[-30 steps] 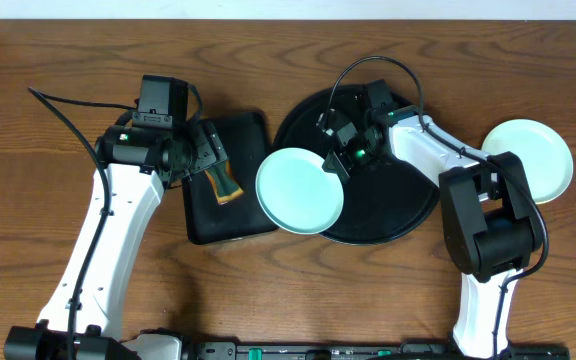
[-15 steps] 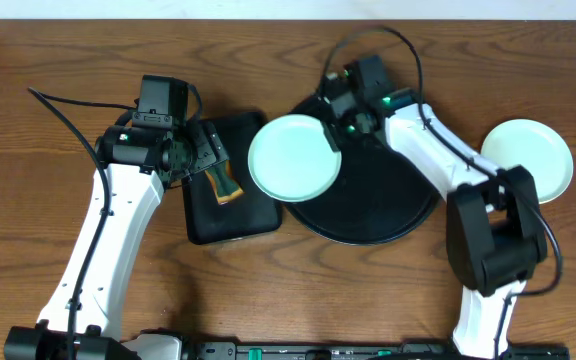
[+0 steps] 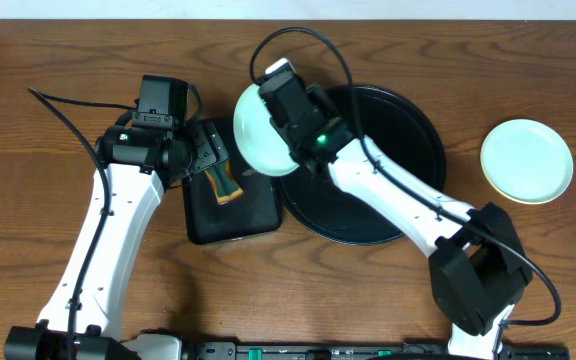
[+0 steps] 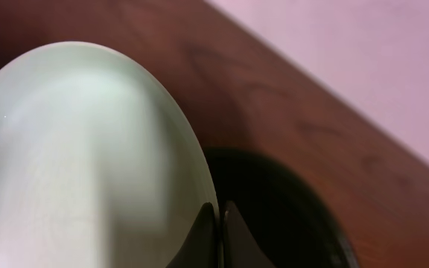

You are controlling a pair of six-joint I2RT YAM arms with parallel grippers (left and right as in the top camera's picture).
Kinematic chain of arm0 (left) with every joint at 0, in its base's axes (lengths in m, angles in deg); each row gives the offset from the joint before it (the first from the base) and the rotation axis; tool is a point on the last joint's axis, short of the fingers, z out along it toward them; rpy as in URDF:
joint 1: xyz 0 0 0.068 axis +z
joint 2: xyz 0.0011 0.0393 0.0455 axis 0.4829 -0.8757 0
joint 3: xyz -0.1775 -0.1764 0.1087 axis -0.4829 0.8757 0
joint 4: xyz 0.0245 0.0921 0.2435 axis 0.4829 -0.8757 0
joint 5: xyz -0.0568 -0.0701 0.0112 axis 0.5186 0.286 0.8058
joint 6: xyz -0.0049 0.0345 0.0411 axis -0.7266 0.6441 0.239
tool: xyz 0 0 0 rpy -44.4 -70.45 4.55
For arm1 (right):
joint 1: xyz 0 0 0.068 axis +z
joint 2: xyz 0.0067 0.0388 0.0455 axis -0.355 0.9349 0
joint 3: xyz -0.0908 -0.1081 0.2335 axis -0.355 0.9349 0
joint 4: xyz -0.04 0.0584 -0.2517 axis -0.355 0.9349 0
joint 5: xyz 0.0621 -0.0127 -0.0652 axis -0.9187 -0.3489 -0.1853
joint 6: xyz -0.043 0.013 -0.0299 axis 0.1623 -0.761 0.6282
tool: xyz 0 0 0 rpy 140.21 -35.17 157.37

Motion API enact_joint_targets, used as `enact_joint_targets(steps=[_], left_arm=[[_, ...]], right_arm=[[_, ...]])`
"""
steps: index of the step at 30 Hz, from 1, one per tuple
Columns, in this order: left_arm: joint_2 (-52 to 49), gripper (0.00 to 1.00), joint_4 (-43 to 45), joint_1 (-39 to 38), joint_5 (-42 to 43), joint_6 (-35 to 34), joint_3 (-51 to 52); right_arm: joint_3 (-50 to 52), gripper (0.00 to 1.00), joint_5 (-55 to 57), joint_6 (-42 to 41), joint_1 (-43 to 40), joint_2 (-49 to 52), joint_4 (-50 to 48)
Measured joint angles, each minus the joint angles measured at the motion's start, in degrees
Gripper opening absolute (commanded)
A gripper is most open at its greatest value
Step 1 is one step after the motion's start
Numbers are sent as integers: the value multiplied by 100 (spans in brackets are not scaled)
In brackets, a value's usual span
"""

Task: Clean dirty plates on tray and stack at the side
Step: 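Carry the green plate right and stack it on the plate stack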

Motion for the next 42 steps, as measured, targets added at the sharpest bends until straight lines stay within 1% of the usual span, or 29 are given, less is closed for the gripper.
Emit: enact_joint_targets(steps=[8, 17, 25, 27, 29, 31, 33, 35, 38, 42], left_arm=[[0, 87, 2, 0, 0, 0, 0], [0, 87, 0, 0, 0, 0, 0], [0, 87, 2, 0, 0, 0, 0], [2, 87, 2, 0, -2, 0, 0], [2, 87, 2, 0, 0, 0, 0], [0, 87, 2, 0, 0, 0, 0], [0, 87, 0, 0, 0, 0, 0], [0, 87, 2, 0, 0, 0, 0], [0, 87, 0, 0, 0, 0, 0], [2, 87, 2, 0, 0, 0, 0]], right_arm=[[0, 1, 1368, 573, 496, -2, -636], [0, 1, 2140, 1152, 811, -4, -1143], [0, 1, 2361, 1296, 809, -7, -1086], [-2, 1, 2380, 1193, 791, -11, -831], [-9, 1, 2332, 894, 715, -22, -332], [-24, 1, 2092, 420, 525, -50, 319], [-52, 1, 1532, -164, 173, -118, 957], [-63, 1, 719, -750, -337, -238, 1453], [-63, 1, -839, -1419, -1384, -511, 1779], [-90, 1, -2935, -1958, -3012, -986, 1869]])
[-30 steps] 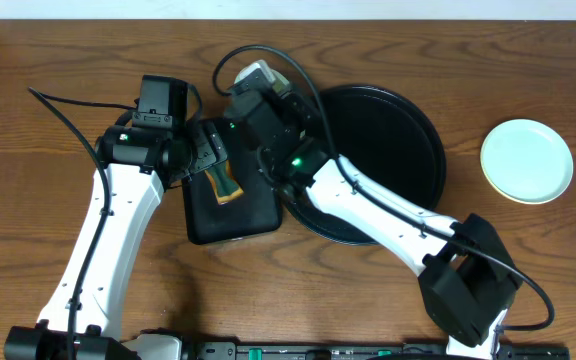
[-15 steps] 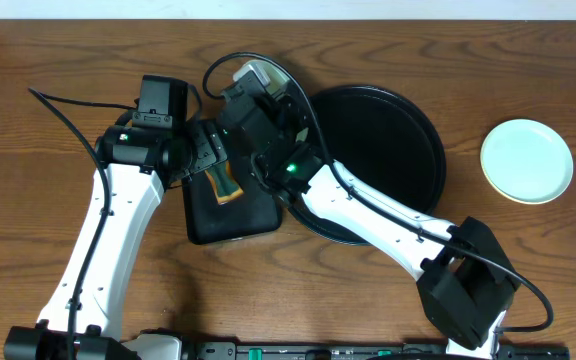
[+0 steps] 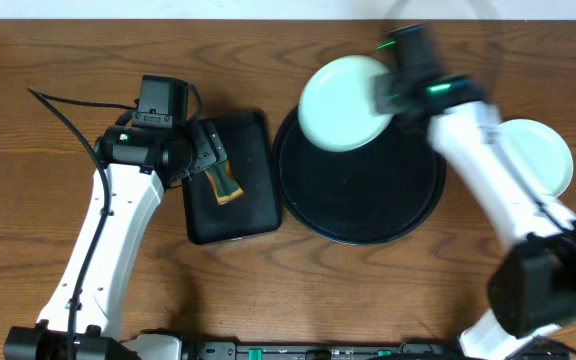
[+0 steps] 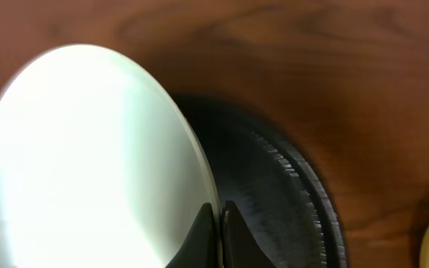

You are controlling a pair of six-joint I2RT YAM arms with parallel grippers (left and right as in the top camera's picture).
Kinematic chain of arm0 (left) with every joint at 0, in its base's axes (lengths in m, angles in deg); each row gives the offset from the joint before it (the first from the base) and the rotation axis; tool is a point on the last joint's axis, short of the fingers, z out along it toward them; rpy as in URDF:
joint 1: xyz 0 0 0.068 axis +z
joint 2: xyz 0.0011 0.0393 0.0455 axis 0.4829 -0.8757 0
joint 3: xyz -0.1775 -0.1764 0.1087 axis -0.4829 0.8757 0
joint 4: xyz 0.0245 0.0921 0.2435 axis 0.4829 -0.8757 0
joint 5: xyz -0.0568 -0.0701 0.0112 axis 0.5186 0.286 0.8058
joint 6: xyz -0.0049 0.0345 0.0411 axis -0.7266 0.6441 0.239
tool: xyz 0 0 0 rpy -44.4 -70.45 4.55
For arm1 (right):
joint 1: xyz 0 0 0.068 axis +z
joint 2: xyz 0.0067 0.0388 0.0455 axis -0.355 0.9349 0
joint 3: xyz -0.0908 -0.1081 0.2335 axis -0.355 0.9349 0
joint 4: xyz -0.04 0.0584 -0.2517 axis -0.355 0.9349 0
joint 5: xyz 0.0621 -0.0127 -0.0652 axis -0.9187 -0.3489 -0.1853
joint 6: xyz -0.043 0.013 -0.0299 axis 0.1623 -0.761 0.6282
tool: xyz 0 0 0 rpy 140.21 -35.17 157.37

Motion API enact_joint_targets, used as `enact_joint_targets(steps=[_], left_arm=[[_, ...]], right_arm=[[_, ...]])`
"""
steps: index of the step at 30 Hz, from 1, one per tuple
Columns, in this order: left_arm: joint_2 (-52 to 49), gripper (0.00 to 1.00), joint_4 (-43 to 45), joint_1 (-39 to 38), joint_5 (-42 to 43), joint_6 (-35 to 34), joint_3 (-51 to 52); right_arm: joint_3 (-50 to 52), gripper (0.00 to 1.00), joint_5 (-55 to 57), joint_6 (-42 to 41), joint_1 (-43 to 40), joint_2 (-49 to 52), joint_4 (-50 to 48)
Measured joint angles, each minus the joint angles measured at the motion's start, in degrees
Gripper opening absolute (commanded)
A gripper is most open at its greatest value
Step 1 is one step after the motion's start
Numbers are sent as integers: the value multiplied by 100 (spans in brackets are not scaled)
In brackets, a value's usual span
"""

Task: Clean dirty plates on tray and stack at the side
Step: 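Carry the green plate right and stack it on the plate stack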

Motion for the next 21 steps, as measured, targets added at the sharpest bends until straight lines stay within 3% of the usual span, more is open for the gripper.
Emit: enact_joint_targets(steps=[4, 8, 16, 21], left_arm=[[-2, 87, -2, 0, 0, 0, 0], [-2, 87, -2, 0, 0, 2, 0], [-2, 87, -2, 0, 0, 0, 0], [-2, 87, -2, 0, 0, 0, 0]], right_arm=[[-111, 1, -1340, -273, -1480, -260, 455], [-66, 1, -1867, -356, -2686, -284, 907], [767, 1, -1392, -385, -4444, -284, 765], [1613, 1, -931, -372, -4843, -282, -4]])
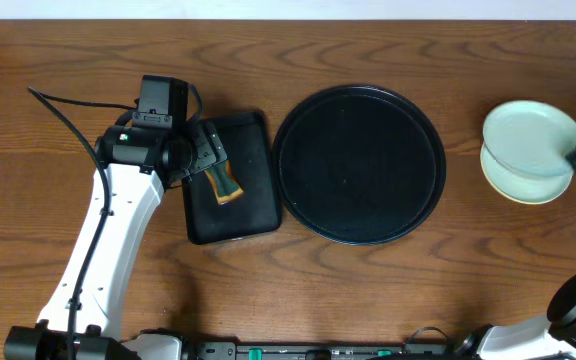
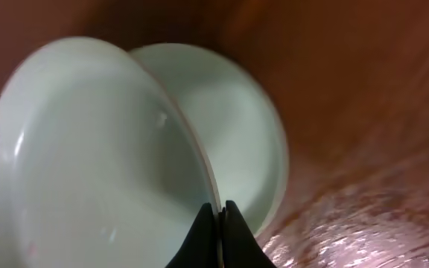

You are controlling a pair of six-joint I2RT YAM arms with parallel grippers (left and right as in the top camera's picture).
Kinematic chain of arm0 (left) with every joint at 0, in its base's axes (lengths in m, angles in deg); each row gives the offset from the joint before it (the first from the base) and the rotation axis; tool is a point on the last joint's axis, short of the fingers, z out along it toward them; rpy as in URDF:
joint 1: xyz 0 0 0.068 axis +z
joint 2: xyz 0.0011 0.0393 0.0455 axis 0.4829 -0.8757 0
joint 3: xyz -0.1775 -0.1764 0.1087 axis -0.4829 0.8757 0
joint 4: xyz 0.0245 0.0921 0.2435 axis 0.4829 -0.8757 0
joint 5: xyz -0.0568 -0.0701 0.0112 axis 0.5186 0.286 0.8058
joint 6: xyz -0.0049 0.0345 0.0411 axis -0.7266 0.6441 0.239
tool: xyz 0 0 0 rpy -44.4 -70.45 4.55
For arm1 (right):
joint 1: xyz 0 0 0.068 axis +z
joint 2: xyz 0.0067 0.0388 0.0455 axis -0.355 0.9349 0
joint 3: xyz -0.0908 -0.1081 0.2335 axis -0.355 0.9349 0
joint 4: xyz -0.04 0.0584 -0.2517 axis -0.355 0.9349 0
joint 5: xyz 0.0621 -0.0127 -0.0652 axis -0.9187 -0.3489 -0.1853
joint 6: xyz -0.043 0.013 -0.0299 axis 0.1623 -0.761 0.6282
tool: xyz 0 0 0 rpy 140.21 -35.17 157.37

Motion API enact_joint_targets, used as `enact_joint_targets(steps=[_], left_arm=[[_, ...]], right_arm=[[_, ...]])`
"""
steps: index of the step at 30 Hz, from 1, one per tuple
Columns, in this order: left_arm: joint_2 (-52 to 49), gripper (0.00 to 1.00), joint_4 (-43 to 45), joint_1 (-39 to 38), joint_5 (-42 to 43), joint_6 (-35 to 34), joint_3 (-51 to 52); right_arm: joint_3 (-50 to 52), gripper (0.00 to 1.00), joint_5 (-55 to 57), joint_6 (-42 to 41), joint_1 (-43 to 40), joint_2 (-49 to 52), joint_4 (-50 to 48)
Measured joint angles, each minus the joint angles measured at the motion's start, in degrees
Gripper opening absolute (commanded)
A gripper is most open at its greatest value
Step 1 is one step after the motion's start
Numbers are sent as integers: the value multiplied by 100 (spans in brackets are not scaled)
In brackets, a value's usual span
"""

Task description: Clean dirty plates on tray and stack at the side

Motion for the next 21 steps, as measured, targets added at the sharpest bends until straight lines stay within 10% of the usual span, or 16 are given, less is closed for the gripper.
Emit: enact_joint_targets(steps=[6, 10, 21], left_arm=[[0, 87, 2, 0, 0, 0, 0], [2, 87, 0, 0, 0, 2, 0], [0, 87, 0, 0, 0, 0, 0]], right_arm=[[846, 1, 238, -31, -116, 4, -876], [1003, 61, 431, -136, -116, 9, -1036], [730, 51, -1766, 304, 468, -925, -1421]])
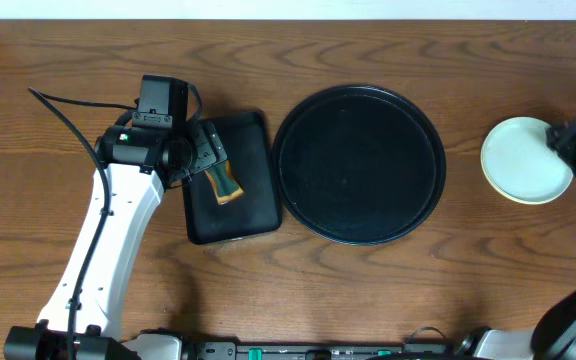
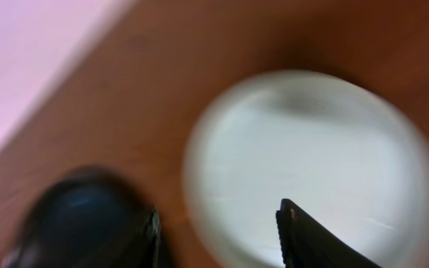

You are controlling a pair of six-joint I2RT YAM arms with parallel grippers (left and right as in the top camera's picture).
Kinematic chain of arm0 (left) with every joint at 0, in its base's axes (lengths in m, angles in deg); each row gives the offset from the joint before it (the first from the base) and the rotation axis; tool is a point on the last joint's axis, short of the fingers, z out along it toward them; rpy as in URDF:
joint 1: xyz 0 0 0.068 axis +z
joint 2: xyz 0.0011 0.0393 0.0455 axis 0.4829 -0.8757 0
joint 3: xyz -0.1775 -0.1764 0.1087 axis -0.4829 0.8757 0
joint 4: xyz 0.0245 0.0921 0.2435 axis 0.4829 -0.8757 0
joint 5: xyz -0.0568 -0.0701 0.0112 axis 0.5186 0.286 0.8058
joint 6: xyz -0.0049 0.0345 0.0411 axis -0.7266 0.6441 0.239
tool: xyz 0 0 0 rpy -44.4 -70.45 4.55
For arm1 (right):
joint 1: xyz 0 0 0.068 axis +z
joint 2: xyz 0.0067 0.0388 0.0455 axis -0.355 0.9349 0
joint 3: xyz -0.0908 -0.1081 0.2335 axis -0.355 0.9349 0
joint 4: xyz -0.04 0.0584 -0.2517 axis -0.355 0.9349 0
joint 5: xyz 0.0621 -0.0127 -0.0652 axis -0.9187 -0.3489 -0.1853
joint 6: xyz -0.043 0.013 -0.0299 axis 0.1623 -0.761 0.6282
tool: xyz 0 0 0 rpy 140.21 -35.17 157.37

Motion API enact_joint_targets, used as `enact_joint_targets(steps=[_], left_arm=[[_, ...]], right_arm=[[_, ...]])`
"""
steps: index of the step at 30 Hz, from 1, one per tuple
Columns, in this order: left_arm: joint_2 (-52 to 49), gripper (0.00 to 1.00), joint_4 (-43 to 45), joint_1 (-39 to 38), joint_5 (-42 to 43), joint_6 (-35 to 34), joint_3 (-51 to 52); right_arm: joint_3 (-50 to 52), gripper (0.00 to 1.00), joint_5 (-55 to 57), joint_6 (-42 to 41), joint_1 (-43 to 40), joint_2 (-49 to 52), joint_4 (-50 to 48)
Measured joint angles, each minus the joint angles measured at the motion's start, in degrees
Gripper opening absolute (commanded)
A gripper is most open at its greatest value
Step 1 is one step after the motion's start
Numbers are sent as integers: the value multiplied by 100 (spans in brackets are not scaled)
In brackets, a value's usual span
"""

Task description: Clean dirty plates on tray and stack at the side

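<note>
The round black tray (image 1: 358, 165) in the middle of the table has no plates on it. At the right, pale green plates (image 1: 524, 160) lie stacked on the wood. My right gripper (image 1: 571, 140) is at their right edge, open with nothing between its fingers. The right wrist view is blurred and shows the top plate (image 2: 311, 164) below the spread fingers (image 2: 304, 238), with the gripper's gap (image 2: 218, 219) at the plate's edge. My left gripper (image 1: 204, 152) is shut on a brown scrubber (image 1: 225, 186) over the black rectangular tray (image 1: 243, 205).
The left arm reaches from the front left edge to the rectangular tray. A black cable runs along the far left. Bare wood lies between the round tray and the plate stack, and the round tray's edge (image 2: 80, 223) shows in the right wrist view.
My right gripper was shut on the rim of a tilted plate just over the side plate. Now that plate lies flat on the stack and the gripper is open. The left arm has not moved.
My right gripper held a pale green plate by its rim at the round tray's left edge, near the scrubber. Then it held the plate over the tray's far side, then tilted above the side plate. Now the plate rests on that stack, let go.
</note>
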Motion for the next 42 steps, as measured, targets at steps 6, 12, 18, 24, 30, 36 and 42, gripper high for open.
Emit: enact_joint_targets(steps=[6, 12, 18, 24, 30, 36, 42], left_arm=[[2, 87, 0, 0, 0, 2, 0], [0, 87, 0, 0, 0, 0, 0], [0, 87, 0, 0, 0, 0, 0], [0, 87, 2, 0, 0, 0, 0], [0, 87, 0, 0, 0, 0, 0], [0, 86, -57, 0, 92, 0, 0], [-103, 78, -149, -2, 136, -13, 0]], right_arm=[[-173, 52, -509, 341, 1709, -1110, 166], [-181, 53, -479, 767, 3364, -1093, 682], [-177, 64, 238, 1222, 4708, -758, 918], [-177, 78, 741, 1421, 5289, -629, 833], [-177, 82, 894, 1467, 5392, -629, 750], [-177, 82, 946, 1467, 5392, -629, 774], [-177, 82, 960, 1467, 5392, -629, 848]])
